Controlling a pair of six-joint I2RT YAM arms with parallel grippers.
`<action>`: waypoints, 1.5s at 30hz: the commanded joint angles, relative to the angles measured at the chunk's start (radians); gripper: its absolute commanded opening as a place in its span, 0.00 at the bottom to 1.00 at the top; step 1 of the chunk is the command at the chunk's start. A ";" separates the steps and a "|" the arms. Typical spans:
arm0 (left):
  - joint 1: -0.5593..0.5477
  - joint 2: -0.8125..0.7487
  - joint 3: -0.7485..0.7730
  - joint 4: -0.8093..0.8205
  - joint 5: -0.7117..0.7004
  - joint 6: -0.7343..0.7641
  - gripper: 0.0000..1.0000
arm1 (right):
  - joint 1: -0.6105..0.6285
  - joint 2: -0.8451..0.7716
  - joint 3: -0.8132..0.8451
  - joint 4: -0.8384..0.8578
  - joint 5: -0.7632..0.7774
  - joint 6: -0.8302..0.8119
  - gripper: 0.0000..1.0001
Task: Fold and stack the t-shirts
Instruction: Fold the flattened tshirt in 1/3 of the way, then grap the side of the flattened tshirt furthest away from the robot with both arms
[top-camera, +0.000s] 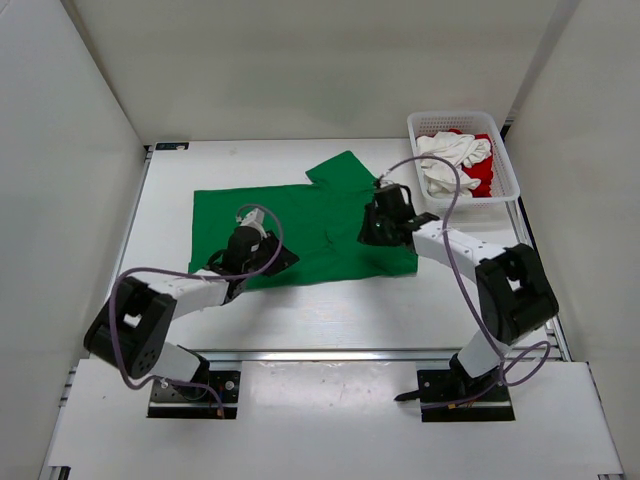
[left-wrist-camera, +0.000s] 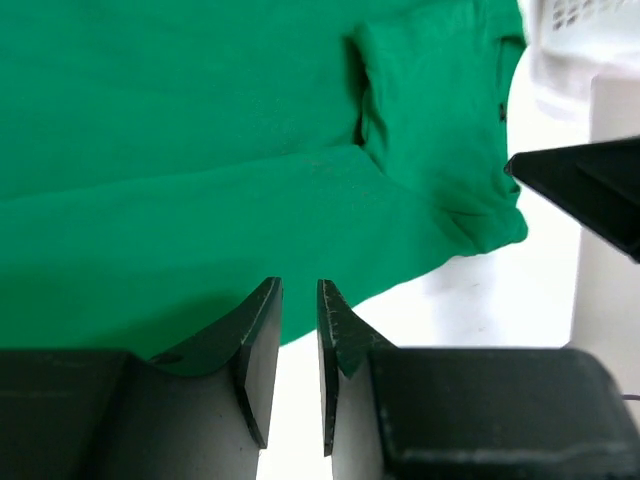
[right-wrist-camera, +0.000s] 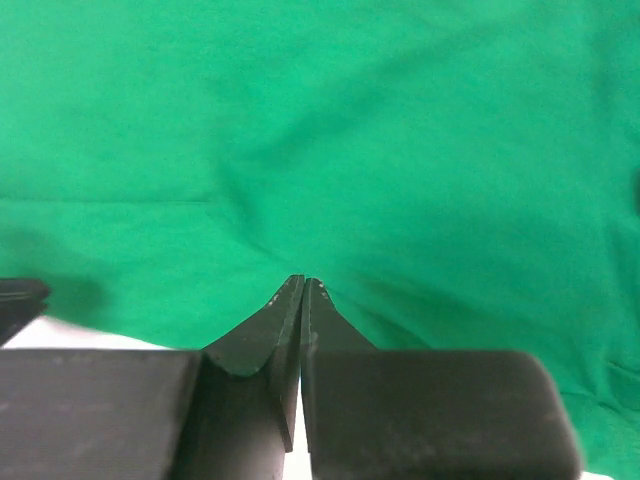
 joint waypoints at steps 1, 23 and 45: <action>-0.032 0.088 0.062 -0.046 -0.029 0.060 0.31 | -0.043 -0.026 -0.151 0.069 0.026 0.062 0.00; -0.114 -0.255 -0.271 -0.182 0.031 -0.006 0.31 | -0.090 -0.554 -0.677 -0.021 -0.060 0.205 0.03; 0.652 0.543 0.821 -0.550 -0.070 0.275 0.39 | 0.101 -0.059 -0.167 0.253 -0.321 0.048 0.04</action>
